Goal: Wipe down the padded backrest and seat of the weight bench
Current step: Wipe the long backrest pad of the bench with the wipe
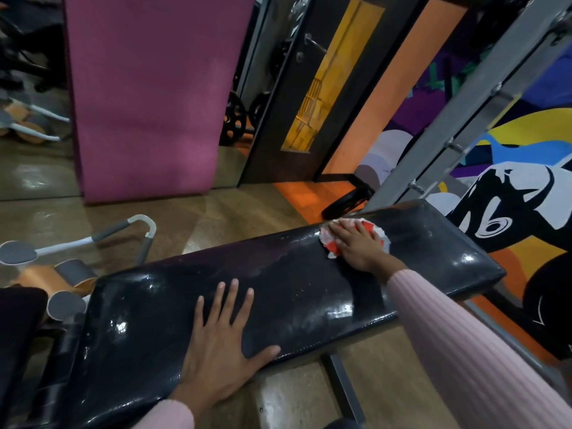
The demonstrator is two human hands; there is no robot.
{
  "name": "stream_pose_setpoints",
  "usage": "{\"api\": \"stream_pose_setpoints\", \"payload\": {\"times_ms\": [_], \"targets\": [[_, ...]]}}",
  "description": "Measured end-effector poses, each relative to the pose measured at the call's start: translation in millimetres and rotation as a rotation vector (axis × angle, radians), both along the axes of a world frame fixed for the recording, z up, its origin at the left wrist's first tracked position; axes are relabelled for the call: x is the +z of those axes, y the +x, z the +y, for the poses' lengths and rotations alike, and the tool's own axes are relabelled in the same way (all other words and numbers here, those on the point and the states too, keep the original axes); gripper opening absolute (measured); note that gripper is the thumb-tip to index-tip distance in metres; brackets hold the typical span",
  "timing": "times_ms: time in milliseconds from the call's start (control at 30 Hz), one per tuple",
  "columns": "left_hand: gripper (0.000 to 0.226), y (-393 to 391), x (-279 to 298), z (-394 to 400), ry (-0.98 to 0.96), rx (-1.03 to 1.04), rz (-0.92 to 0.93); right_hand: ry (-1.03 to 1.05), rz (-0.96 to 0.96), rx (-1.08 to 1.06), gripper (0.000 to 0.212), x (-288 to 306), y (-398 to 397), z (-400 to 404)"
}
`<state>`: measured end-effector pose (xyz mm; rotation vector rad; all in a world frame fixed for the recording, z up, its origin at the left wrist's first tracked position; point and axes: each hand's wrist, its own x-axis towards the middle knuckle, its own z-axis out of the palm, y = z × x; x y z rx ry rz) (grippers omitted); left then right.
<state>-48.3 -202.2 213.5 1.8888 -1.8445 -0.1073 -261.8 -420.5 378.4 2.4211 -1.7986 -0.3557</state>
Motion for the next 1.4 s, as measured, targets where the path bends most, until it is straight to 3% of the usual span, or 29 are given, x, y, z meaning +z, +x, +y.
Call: {"api": "stream_pose_setpoints", "payload": {"times_ms": [100, 233, 367, 500, 600, 733, 833, 967, 1067, 1200, 1400], "targets": [[0.092, 0, -2, -1, -0.015, -0.002, -0.010, 0.020, -0.009, 0.071, 0.049, -10, 29, 13], [0.091, 1, -3, -2, -0.005, -0.001, -0.002, 0.102, -0.008, 0.282, 0.055, -12, 0, 49], [0.091, 2, -5, -2, 0.003, 0.000, -0.003, 0.091, -0.019, 0.156, 0.048, 9, -26, 24], [0.090, 1, -5, -1, 0.005, -0.001, -0.014, 0.031, -0.022, -0.019, 0.049, 2, 18, -6], [0.088, 2, -6, -2, -0.009, -0.003, -0.011, 0.066, -0.010, 0.109, 0.048, -14, 44, 7], [0.080, 3, -8, -3, -0.021, -0.015, 0.011, 0.117, -0.022, 0.310, 0.049, -16, 8, 36], [0.074, 3, -9, -3, -0.029, -0.011, 0.015, 0.107, -0.031, 0.241, 0.050, -2, -16, 20], [0.072, 2, -10, -4, -0.044, -0.008, 0.003, 0.039, -0.021, 0.040, 0.048, -4, 21, -5], [0.068, 2, -11, -4, -0.056, -0.014, -0.001, 0.057, -0.023, 0.109, 0.048, -21, 48, 12], [0.063, 1, -12, -2, -0.085, -0.026, 0.016, 0.064, -0.005, 0.303, 0.053, -30, 27, 53], [0.063, 3, -14, -2, -0.073, -0.028, 0.019, 0.075, 0.002, 0.081, 0.048, -4, 24, 9]]}}
